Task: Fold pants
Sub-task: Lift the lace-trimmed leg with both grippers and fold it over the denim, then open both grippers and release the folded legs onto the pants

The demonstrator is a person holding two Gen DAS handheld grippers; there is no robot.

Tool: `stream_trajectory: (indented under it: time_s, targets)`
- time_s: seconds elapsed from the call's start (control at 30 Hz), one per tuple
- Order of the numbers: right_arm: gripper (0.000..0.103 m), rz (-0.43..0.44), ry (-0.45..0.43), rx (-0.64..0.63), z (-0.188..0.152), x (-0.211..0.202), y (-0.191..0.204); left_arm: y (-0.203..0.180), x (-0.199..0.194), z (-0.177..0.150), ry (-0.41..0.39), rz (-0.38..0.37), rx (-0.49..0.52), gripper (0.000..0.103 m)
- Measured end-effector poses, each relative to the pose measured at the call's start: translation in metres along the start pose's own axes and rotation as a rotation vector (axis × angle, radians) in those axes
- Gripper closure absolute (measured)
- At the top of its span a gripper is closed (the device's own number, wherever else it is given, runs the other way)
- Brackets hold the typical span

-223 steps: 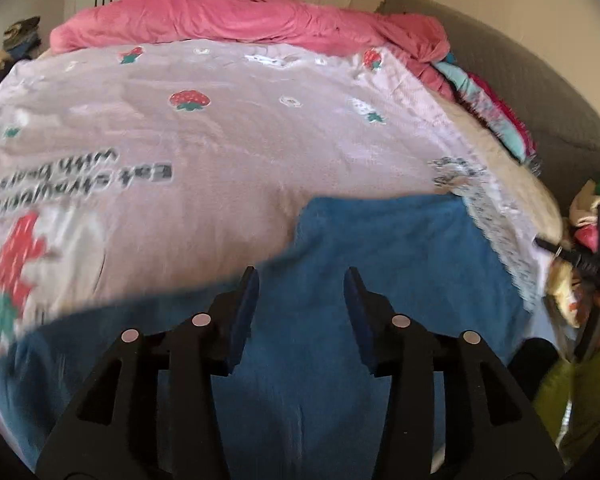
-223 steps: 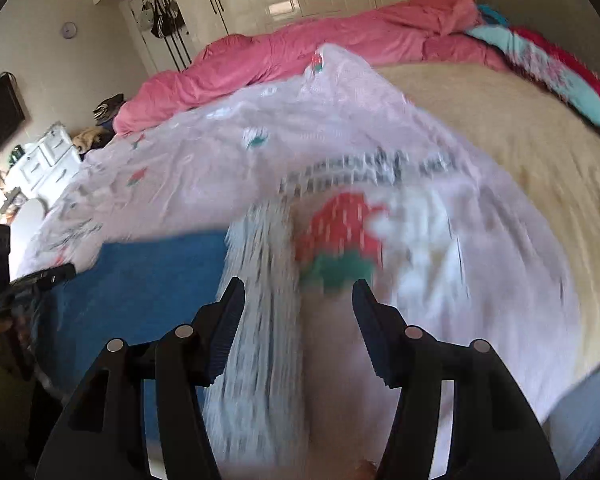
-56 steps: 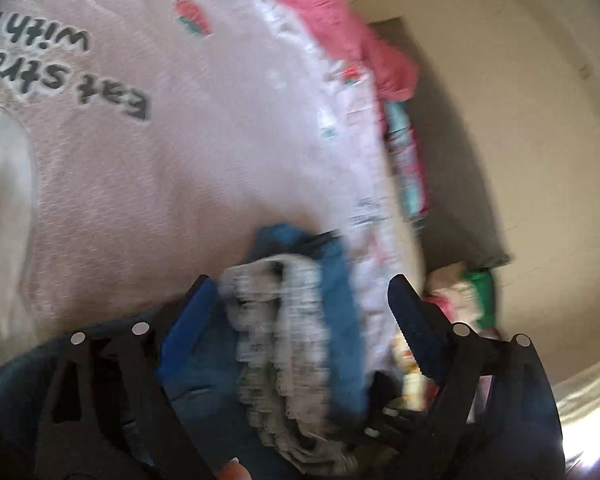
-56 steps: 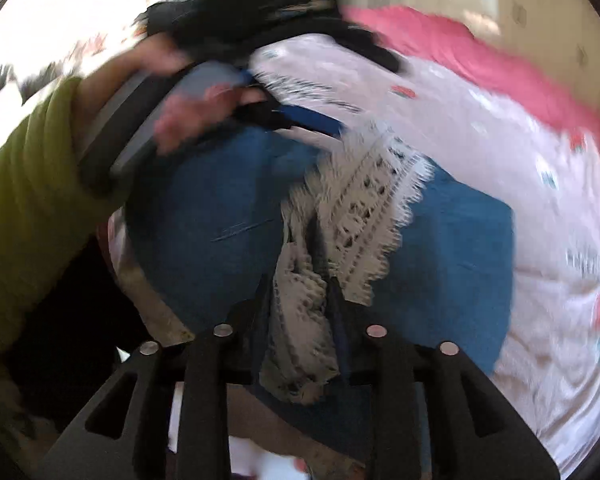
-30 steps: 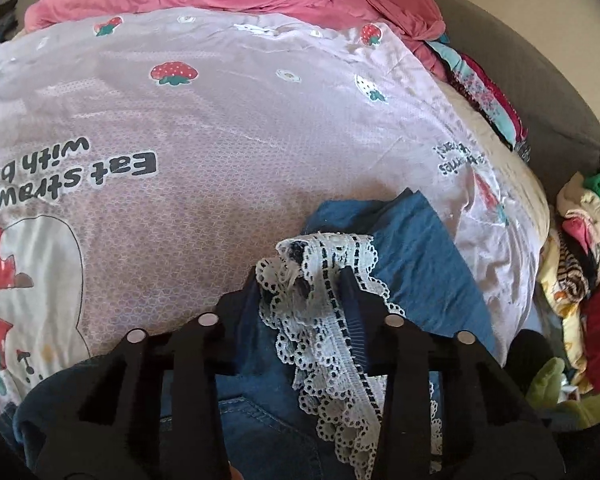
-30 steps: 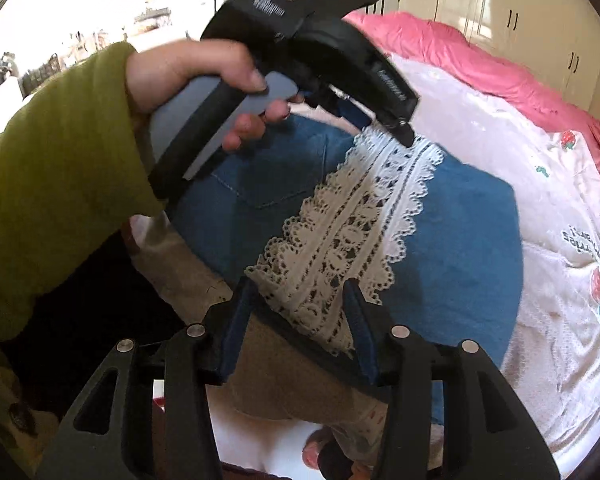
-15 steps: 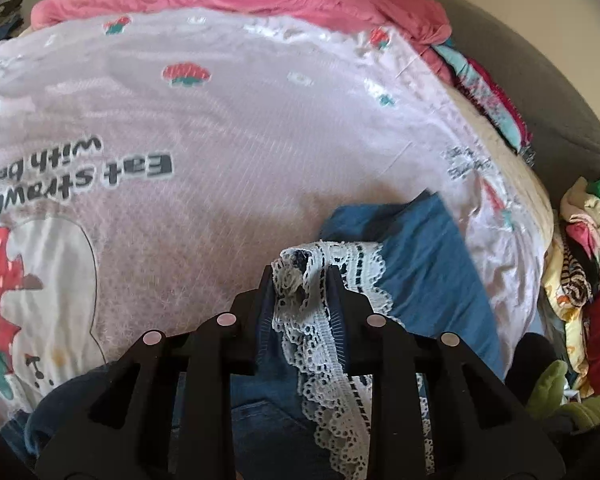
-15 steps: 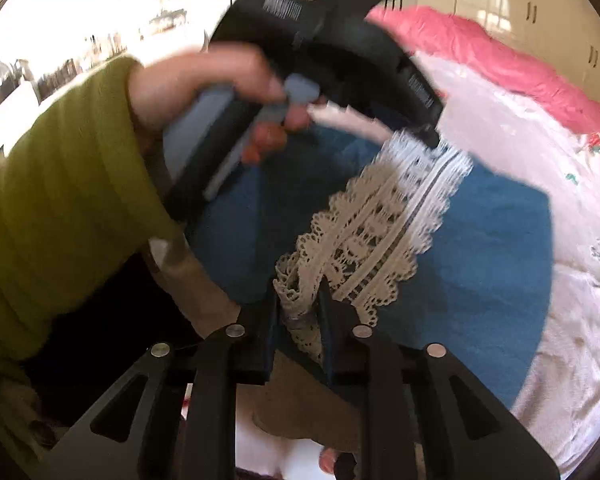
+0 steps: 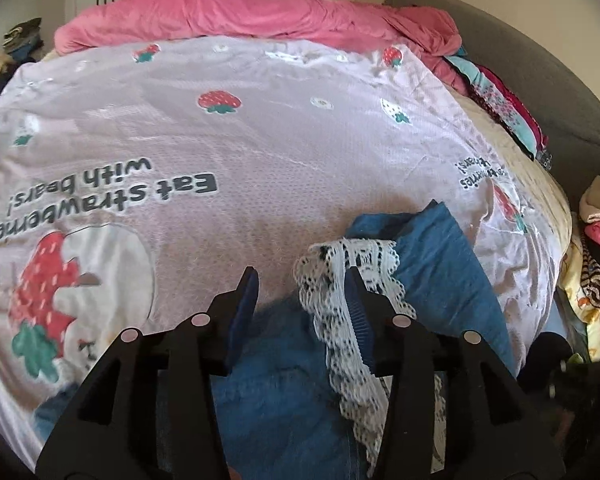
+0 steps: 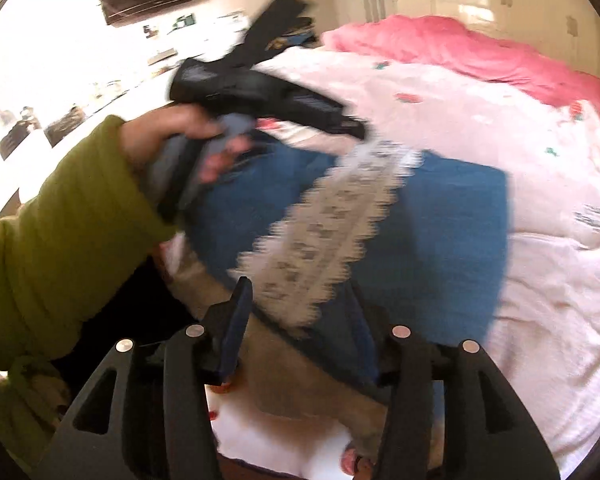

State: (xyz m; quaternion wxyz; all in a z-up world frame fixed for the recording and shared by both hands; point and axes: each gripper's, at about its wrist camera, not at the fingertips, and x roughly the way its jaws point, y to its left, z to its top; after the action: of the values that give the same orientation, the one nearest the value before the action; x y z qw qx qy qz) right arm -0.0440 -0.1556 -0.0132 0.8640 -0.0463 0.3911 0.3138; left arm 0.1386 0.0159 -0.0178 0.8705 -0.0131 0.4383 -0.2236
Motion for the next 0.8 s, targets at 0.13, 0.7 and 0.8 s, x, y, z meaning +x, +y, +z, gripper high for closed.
stream_trajectory:
  time_s: [0.13, 0.7, 0.8]
  targets:
    - [0.056, -0.085, 0.042, 0.038, -0.011, -0.001, -0.022, -0.011, -0.022, -0.013, -0.033, -0.006, 0.022, 0.063]
    - [0.056, -0.098, 0.162, 0.167, -0.044, 0.016, -0.052, -0.080, -0.013, -0.113, 0.155, 0.031, 0.216, 0.056]
    - [0.055, -0.093, 0.165, 0.176, -0.045, 0.017, -0.054, -0.081, -0.012, -0.113, 0.150, 0.037, 0.219, 0.055]
